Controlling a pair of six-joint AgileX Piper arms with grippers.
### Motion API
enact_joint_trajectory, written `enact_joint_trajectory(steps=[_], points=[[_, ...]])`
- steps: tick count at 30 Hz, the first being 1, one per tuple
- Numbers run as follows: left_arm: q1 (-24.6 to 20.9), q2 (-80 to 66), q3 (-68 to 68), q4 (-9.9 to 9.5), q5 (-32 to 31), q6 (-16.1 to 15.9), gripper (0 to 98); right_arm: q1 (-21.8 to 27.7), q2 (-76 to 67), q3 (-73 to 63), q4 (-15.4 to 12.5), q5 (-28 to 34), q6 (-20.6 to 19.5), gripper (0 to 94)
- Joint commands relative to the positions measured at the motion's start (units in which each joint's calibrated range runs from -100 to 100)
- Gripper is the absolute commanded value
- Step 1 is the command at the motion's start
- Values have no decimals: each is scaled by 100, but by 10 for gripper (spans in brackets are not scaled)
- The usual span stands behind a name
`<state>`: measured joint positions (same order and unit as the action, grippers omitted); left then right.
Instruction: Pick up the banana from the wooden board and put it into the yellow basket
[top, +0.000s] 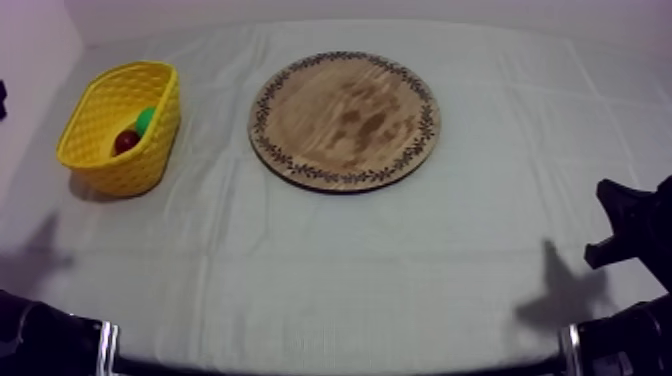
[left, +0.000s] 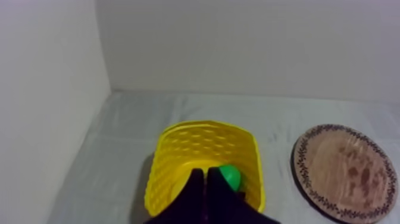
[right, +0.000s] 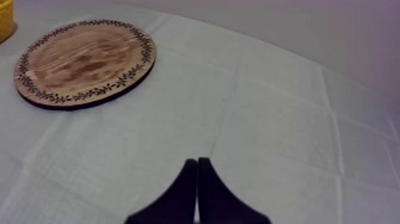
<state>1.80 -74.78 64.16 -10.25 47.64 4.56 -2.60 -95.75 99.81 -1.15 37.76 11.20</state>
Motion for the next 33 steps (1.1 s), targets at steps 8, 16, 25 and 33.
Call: enact_joint_trajectory(steps=[8, 16, 25, 33], points=[[-50, -2005, 2357, -55, -661, -4, 0, 0, 0, -3, 0, -2, 1, 3], [-46, -2459, 2929, 76, -826, -152, 0, 0, 0, -3, 0, -2, 2, 3], [-191, -2494, 3418, 430, -1178, -529, 0, 0, 0, -3, 0, -2, 1, 3], [-200, -2496, 3551, 731, -1394, -837, 0, 0, 0, -3, 0, -2, 1, 3]])
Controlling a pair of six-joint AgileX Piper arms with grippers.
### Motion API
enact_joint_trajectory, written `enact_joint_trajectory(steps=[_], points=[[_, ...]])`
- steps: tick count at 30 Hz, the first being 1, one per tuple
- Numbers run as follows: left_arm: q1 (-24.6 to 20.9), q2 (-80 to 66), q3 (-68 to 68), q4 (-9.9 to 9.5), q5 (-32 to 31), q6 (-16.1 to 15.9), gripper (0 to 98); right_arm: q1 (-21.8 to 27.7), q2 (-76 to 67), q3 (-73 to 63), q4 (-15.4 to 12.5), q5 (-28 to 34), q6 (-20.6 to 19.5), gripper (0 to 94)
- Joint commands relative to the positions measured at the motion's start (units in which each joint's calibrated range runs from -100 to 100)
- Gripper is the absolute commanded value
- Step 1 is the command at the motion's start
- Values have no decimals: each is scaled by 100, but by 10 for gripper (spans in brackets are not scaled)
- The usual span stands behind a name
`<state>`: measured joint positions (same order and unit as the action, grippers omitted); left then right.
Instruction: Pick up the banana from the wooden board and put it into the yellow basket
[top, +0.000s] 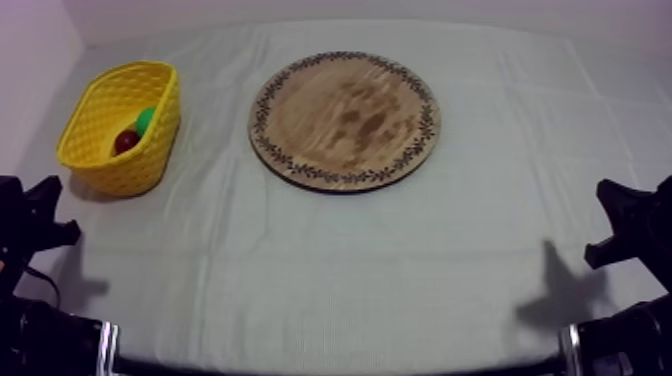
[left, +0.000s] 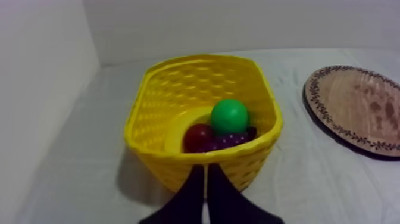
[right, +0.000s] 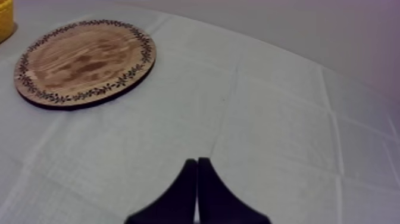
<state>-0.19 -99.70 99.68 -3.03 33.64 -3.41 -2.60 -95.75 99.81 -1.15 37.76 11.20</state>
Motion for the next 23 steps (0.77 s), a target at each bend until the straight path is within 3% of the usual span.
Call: enact_joint_trajectory(steps=[1, 23], points=[[-9, -4, 2, 22, -1, -50, 0, 0, 0, -3, 0, -2, 1, 3], [-237, -4, 9, 79, -9, 69, 0, 0, 0, -3, 0, -2, 1, 3]])
